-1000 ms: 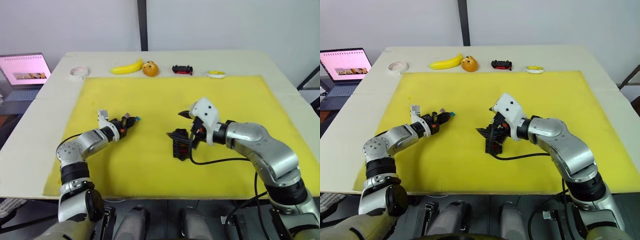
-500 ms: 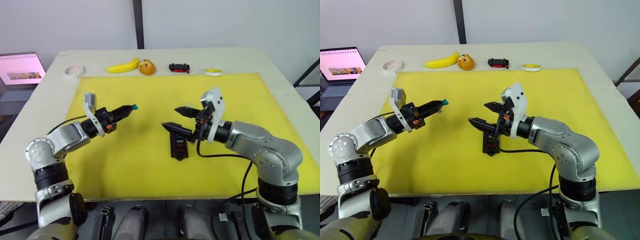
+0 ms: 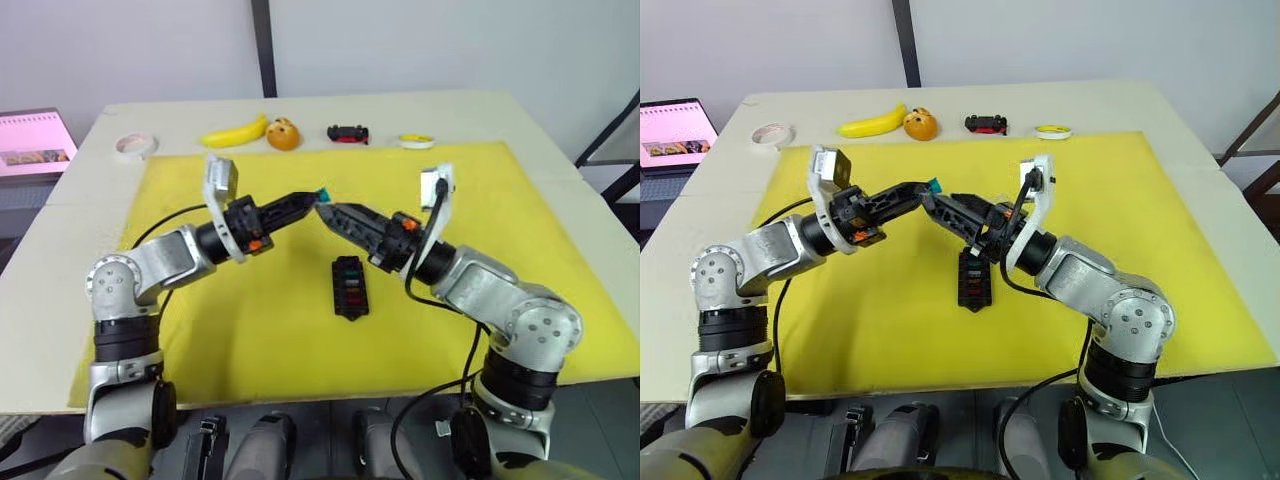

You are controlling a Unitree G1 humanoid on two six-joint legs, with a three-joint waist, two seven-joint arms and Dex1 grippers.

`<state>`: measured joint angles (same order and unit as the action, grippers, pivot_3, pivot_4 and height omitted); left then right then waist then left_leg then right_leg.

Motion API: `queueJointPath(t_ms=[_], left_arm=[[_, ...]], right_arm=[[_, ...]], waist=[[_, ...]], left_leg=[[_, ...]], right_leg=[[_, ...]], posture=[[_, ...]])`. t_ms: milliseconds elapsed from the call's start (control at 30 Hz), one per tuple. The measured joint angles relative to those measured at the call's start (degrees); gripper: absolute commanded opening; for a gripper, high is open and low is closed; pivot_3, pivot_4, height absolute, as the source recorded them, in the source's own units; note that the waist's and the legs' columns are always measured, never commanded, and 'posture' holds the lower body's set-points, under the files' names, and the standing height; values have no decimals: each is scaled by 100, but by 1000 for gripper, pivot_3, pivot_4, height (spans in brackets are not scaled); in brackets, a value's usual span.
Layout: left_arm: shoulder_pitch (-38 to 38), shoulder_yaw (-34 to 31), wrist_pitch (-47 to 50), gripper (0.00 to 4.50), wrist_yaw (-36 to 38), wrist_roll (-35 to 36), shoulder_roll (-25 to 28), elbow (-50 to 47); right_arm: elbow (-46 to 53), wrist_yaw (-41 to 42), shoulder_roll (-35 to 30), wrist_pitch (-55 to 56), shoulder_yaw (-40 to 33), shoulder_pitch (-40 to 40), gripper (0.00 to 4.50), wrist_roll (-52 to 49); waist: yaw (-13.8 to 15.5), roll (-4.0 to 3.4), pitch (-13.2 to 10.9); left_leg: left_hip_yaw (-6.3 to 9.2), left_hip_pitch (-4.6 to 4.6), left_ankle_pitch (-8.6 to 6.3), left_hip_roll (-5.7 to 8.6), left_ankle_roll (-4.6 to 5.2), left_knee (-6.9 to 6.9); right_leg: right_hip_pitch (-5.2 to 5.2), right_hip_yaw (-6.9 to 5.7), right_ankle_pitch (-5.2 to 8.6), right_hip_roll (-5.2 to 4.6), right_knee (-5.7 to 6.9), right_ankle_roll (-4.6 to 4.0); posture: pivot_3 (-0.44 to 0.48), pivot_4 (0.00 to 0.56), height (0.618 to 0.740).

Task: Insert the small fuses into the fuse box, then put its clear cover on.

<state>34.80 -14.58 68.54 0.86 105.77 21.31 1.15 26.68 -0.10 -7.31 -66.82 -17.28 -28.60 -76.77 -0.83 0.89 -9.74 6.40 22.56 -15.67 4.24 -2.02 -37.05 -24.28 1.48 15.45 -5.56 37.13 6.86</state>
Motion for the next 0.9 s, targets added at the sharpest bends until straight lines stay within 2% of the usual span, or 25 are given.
queueJointPath(t_ms=[100, 167, 533, 567, 600, 633, 667, 700, 900], left_arm=[[0, 70, -141, 0, 21, 70, 1, -11], [-1, 140, -239, 0, 28, 102, 6, -12], [-55, 344, -450, 0, 127, 112, 66, -15], [-70, 364, -471, 0, 127, 112, 66, -14], [-77, 379, -508, 0, 127, 112, 66, -11], [-77, 385, -527, 0, 127, 113, 66, -11], [-77, 390, -543, 0, 127, 113, 66, -11], [-75, 391, -548, 0, 140, 126, 66, -11], [-76, 466, -574, 0, 144, 165, 73, -12]], right_arm=[[-71, -357, -37, 237, 33, 1, 3657, -359], [-109, -545, -124, 388, 125, 4, 2729, -561], [-172, -923, -559, 1028, 588, 45, 2729, -1196], [-183, -927, -586, 1063, 623, 50, 2193, -1220], [-194, -929, -639, 1098, 679, 53, 1938, -1234], [-209, -933, -694, 1117, 733, 57, 1476, -1236], [-217, -936, -738, 1153, 785, 63, 848, -1242], [-228, -954, -757, 1178, 795, 72, 507, -1242], [-278, -971, -934, 1367, 901, 90, 507, -1359]], waist=[[-1, 0, 0], [1, 0, 0], [1, 0, 0], [1, 0, 0], [1, 0, 0], [1, 0, 0], [1, 0, 0], [2, 0, 0], [3, 0, 0]], left_leg=[[-1, 1, 0, -1, 0, 0], [-2, 1, 0, -1, 1, -1], [-3, 2, 0, -1, 3, -3], [-3, 2, 0, -1, 4, -2], [-3, 3, 0, -1, 4, -3], [-3, 3, 0, -1, 4, -3], [-3, 3, 0, -1, 4, -3], [-3, 3, 0, -2, 4, -3], [-4, 4, -1, -2, 4, -4]], right_leg=[[-1, 0, 0, 1, 0, 0], [0, 0, 0, 1, 0, 0], [0, 0, 0, 3, 0, 0], [0, 0, 0, 3, 0, 0], [0, 0, 0, 3, 0, 0], [0, 0, 0, 3, 0, 0], [0, 0, 0, 3, 0, 0], [0, 0, 0, 4, 0, 0], [0, 1, 0, 4, 0, 0]], posture=[[0, 150, 740], [0, 150, 740], [0, 150, 740], [0, 150, 740], [0, 150, 740], [0, 150, 740], [0, 150, 740], [0, 150, 740], [0, 150, 740]])
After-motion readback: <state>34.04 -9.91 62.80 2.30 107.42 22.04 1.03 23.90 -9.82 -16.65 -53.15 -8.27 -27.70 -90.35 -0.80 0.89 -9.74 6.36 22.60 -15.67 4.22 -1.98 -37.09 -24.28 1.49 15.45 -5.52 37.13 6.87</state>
